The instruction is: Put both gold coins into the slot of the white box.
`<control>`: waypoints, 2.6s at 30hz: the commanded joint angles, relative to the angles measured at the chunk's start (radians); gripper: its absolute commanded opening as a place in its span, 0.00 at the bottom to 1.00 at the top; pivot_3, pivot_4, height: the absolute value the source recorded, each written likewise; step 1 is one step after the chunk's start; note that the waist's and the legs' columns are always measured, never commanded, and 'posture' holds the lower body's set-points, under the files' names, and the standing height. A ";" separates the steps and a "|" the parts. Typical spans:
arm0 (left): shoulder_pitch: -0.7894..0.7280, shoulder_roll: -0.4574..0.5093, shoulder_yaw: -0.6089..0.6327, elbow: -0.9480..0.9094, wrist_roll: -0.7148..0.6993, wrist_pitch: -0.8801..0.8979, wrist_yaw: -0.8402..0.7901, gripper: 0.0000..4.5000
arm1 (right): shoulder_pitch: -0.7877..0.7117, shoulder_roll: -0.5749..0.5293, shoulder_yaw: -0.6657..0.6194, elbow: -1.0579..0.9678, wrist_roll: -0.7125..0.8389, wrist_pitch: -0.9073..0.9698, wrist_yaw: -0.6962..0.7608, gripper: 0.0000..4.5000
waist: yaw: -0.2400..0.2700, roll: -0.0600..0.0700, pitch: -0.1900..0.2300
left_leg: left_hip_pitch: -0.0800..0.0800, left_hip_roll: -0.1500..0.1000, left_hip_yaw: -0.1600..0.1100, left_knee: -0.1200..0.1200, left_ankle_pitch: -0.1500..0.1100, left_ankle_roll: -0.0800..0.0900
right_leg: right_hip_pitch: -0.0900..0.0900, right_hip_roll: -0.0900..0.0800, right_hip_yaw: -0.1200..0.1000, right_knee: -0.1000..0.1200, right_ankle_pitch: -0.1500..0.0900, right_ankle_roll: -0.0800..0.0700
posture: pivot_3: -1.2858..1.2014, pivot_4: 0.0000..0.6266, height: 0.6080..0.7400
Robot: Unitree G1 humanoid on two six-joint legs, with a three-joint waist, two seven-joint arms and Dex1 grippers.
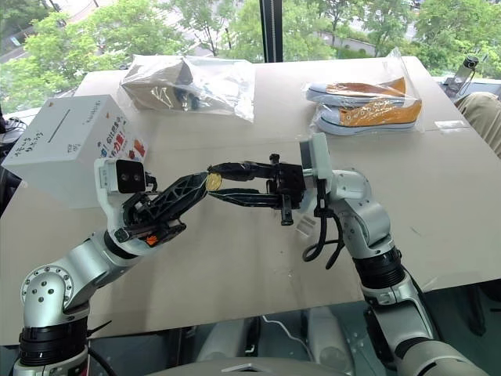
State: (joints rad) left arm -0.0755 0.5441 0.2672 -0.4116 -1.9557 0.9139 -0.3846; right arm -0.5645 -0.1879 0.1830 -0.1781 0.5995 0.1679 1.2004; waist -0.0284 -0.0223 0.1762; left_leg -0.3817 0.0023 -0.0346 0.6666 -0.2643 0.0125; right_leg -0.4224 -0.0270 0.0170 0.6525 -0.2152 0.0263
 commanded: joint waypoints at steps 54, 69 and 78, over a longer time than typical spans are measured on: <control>-0.043 -0.021 -0.026 -0.012 -0.017 -0.013 -0.006 0.00 | -0.038 -0.022 0.024 -0.020 0.006 0.068 -0.031 0.72 | 0.001 0.001 0.001 | -0.001 0.000 0.000 -0.007 0.000 0.000 | 0.000 -0.002 0.000 -0.009 0.000 0.000 | 0.52 0.24 1.00; -0.183 0.251 -0.017 -0.100 0.779 -0.222 0.065 0.00 | -0.009 -0.111 -0.060 0.055 -0.086 0.050 -0.146 0.99 | 0.016 0.002 0.002 | -0.001 -0.001 0.001 -0.009 0.000 0.000 | 0.000 0.000 0.000 -0.011 0.000 0.000 | 0.52 0.24 1.00; -0.398 0.367 0.088 0.058 1.140 -0.135 0.355 0.00 | -0.115 -0.090 -0.104 0.056 -0.060 0.161 -0.280 0.99 | 0.010 0.001 0.002 | -0.008 0.000 0.001 -0.015 0.003 -0.005 | -0.011 0.000 -0.001 -0.010 0.003 0.004 | 0.52 0.24 1.00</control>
State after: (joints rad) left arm -0.4470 0.8805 0.2837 -0.3581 -0.8613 0.7501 -0.0876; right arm -0.6511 -0.2800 0.1048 -0.0842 0.5170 0.3068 0.9474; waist -0.0184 -0.0213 0.1786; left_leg -0.3921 0.0025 -0.0339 0.6519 -0.2614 0.0076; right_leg -0.4360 -0.0278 0.0167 0.6427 -0.2121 0.0303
